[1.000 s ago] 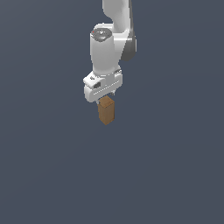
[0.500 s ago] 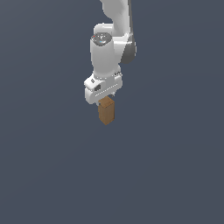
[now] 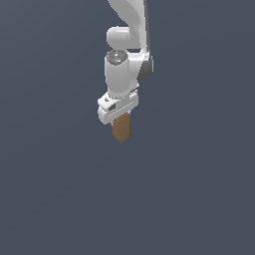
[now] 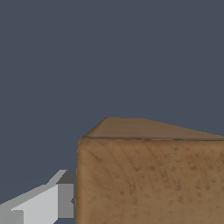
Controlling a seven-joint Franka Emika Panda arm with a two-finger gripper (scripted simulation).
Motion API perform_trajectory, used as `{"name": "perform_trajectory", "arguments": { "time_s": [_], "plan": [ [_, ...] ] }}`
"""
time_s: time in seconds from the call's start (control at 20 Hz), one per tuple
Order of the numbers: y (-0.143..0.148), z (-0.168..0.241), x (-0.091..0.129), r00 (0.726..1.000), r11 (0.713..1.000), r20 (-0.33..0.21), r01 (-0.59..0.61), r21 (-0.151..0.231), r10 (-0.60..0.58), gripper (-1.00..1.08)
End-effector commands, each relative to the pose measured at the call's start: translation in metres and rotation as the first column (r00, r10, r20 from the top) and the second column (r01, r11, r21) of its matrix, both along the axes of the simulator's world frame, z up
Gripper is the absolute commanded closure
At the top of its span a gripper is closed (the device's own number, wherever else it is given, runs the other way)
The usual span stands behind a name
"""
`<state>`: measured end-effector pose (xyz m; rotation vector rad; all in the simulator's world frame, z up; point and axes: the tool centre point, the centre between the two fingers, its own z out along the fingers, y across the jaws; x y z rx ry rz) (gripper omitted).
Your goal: Pick up the object and move it to a goal position.
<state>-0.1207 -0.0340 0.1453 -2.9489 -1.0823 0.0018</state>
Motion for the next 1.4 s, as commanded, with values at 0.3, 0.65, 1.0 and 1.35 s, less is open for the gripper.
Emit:
{"name": "perform_trajectory", "arguments": {
  "time_s": [0.3, 0.65, 1.0, 1.35],
  "plan": [
    [0.0, -0.003, 0.0, 1.0, 1.0, 0.001, 0.0, 0.0, 0.0, 1.08],
    [-0.001, 0.0, 0.001, 1.0, 1.0, 0.003, 0.0, 0.0, 0.0, 1.08],
    [-0.004, 0.017, 0.007, 1.0, 1.0, 0.003, 0.0, 0.0, 0.0, 1.08],
    [-0.01, 0.056, 0.02, 1.0, 1.0, 0.003, 0.0, 0.0, 0.0, 1.08]
  ]
}}
